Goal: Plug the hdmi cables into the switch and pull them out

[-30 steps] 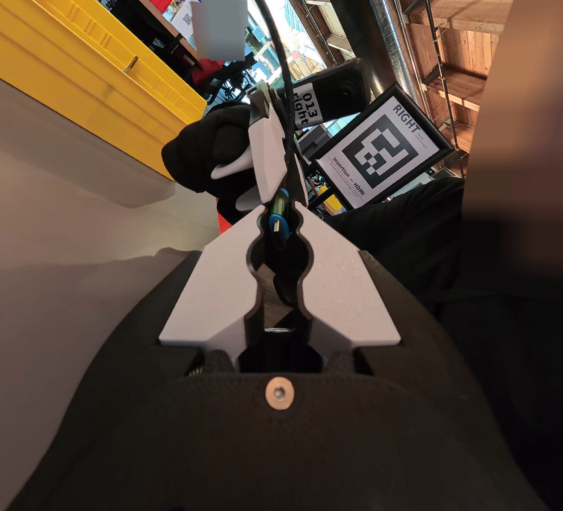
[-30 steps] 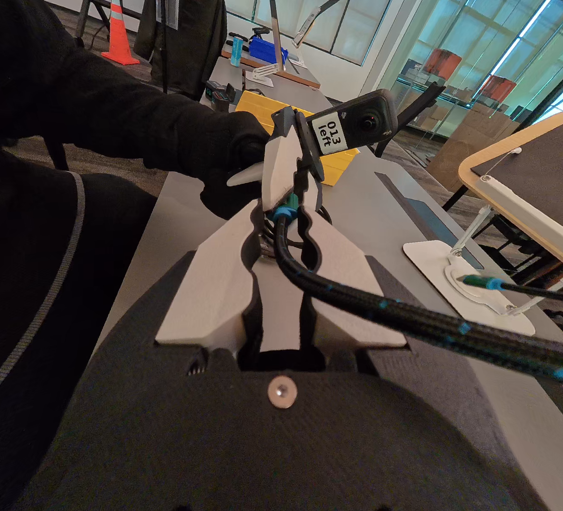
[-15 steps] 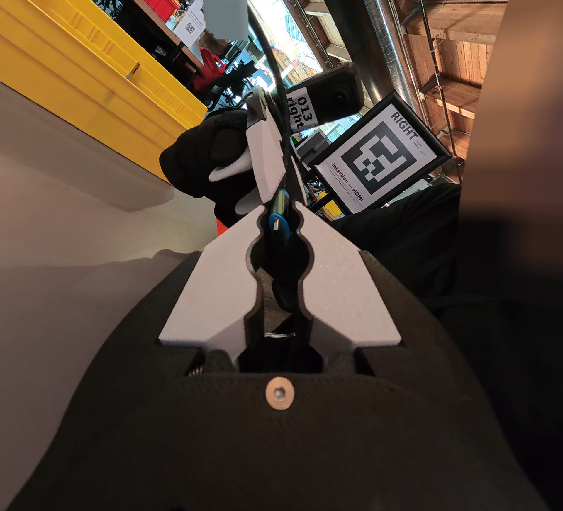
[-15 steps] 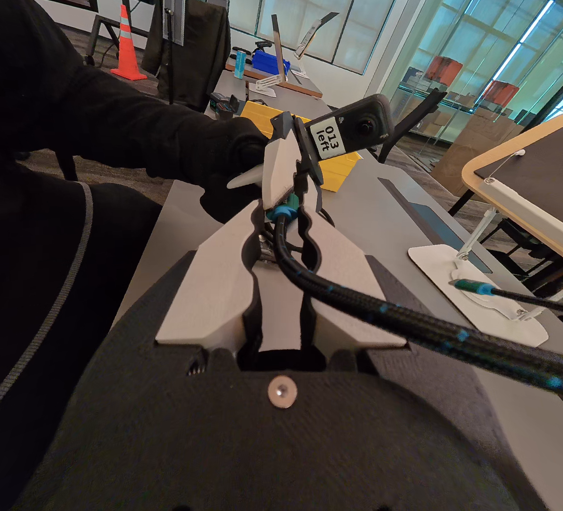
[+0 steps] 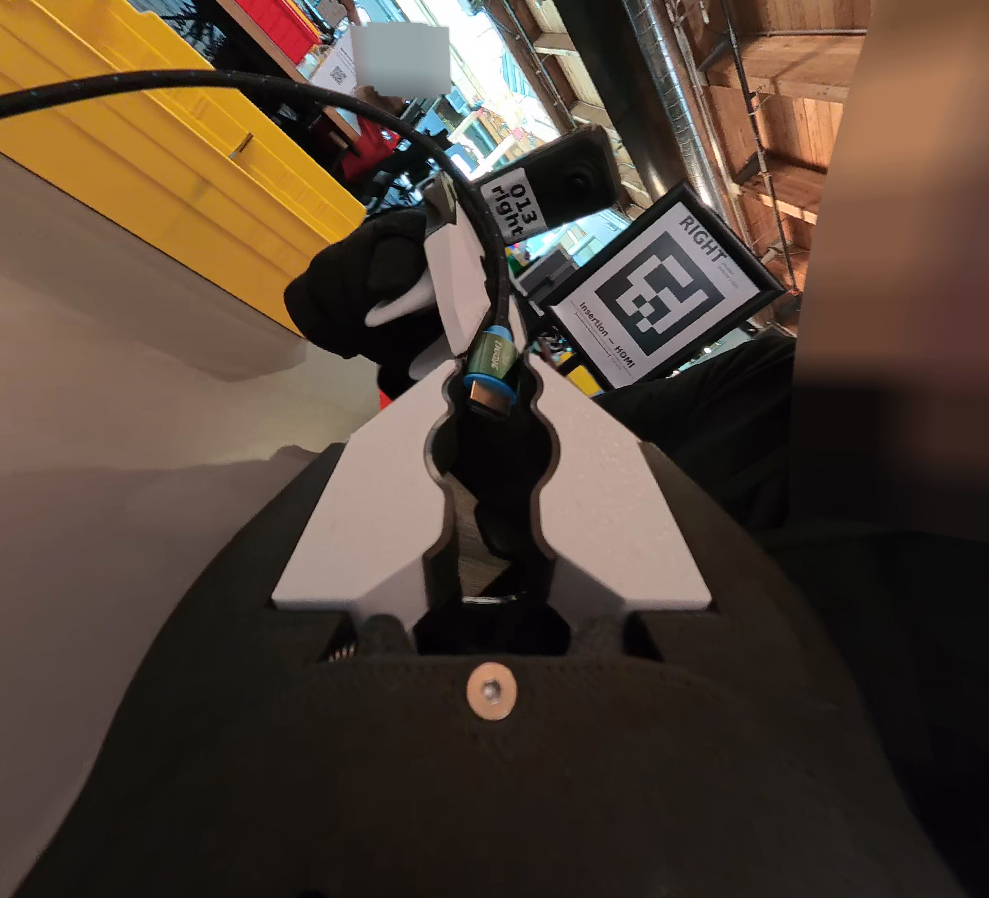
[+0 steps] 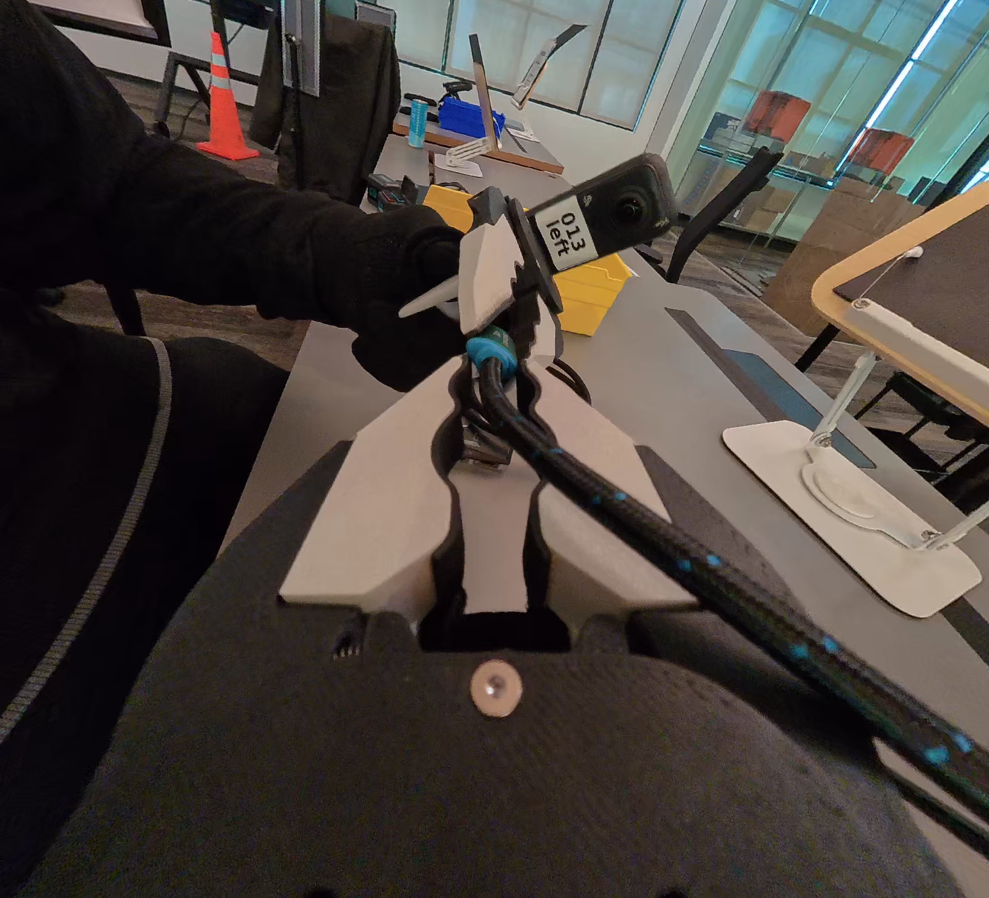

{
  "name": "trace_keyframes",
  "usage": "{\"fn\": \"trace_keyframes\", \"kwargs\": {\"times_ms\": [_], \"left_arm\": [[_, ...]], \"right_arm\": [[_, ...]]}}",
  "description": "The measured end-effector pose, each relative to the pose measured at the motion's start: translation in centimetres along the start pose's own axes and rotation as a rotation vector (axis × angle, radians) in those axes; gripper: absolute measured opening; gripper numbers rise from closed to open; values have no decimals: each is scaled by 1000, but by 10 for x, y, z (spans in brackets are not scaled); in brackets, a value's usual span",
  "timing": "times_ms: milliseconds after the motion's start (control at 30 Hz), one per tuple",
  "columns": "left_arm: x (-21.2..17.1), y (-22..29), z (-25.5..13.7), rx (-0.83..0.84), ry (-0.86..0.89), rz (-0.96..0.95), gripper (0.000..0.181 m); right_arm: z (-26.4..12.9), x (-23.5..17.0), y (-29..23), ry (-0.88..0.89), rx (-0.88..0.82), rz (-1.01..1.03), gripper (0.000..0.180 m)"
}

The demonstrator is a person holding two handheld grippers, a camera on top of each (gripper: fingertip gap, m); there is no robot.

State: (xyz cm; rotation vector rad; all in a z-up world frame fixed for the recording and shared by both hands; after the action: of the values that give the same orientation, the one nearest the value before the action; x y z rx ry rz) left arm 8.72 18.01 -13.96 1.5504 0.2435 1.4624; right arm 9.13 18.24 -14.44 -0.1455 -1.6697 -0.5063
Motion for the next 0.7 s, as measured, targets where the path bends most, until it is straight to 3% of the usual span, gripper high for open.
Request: {"fn": "trace_keyframes", "kwargs": {"times_ms": [33, 433, 700], "left_arm": [[0, -2, 0, 17, -4, 11, 17], [0, -10, -1, 178, -57, 192, 16], [2, -7, 1, 174, -58, 229, 16]], "right_arm": [[1, -2, 1, -11, -2, 7, 15], [1, -8, 5, -27, 16, 120, 21], [-1, -3, 6, 11, 29, 162, 19]]}}
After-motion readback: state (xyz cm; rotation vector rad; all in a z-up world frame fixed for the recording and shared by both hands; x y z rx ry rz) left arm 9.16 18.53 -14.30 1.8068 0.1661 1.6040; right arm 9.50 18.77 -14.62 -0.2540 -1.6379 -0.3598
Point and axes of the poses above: each gripper's, where its closed fingertips meet, z out along the fingers, x out of its top, y = z × x across the jaws, the point moved 1 cm from there along -z, back along the fingers, and after that the axes turned 5 degrees about -x, right-handed, at the moved point
